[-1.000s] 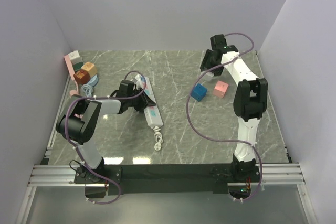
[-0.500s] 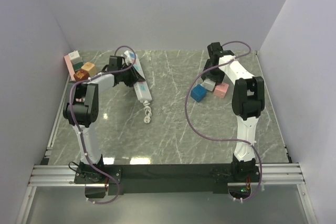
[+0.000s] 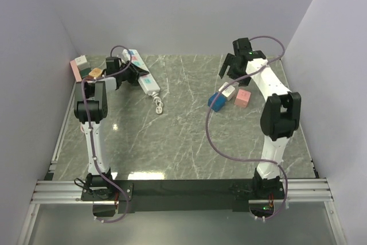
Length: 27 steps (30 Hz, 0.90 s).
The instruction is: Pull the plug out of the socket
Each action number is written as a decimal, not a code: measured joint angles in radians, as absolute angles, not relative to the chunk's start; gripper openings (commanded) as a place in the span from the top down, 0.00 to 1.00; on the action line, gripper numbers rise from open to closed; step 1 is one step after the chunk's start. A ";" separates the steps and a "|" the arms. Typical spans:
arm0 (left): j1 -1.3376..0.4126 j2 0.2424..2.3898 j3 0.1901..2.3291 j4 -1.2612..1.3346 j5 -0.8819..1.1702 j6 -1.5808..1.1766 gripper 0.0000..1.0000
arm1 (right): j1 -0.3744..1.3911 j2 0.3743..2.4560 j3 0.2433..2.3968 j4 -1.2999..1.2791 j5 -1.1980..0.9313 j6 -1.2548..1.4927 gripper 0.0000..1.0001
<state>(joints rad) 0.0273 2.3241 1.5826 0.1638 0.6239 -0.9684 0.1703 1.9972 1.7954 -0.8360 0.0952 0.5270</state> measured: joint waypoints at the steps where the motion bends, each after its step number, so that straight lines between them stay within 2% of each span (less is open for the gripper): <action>1: 0.030 2.340 1.583 0.208 0.629 -1.012 0.99 | 0.170 1.969 1.784 -0.834 0.088 0.527 0.05; 5: 0.036 2.389 1.550 0.405 0.590 -1.203 0.99 | 0.173 1.858 1.731 -0.825 0.074 0.527 0.04; 10: 0.017 2.381 1.407 0.635 0.411 -1.380 0.99 | 0.173 1.765 1.662 -0.809 0.047 0.527 0.04; 15: -0.068 2.361 1.395 0.640 0.170 -1.501 0.99 | 0.175 1.756 1.622 -0.799 0.019 0.527 0.03; 17: -0.102 2.348 1.396 0.616 0.068 -1.552 0.94 | 0.177 1.756 1.608 -0.799 0.006 0.527 0.03; 18: -0.120 2.341 1.404 0.591 0.019 -1.577 0.80 | 0.177 1.756 1.604 -0.797 -0.001 0.526 0.03; 19: -0.135 2.339 1.424 0.555 -0.027 -1.602 0.72 | 0.179 1.756 1.600 -0.795 -0.006 0.525 0.03; 20: -0.146 2.339 1.444 0.530 -0.058 -1.622 0.51 | 0.181 1.755 1.596 -0.794 -0.011 0.525 0.03; 22: -0.164 2.342 1.511 0.433 -0.113 -1.675 0.36 | 0.184 1.754 1.594 -0.794 -0.021 0.522 0.03; 26: -0.171 2.391 1.684 0.300 -0.164 -1.761 0.14 | 0.186 1.748 1.589 -0.791 -0.035 0.512 0.02; 27: -0.171 2.408 1.726 0.277 -0.171 -1.782 0.01 | 0.186 1.747 1.589 -0.791 -0.037 0.511 0.02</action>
<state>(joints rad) -0.1707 2.4081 1.7256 0.2771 -0.1707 -1.7821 0.1856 1.7470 1.5890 -0.7906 -0.0368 0.5110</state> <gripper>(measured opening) 0.825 0.973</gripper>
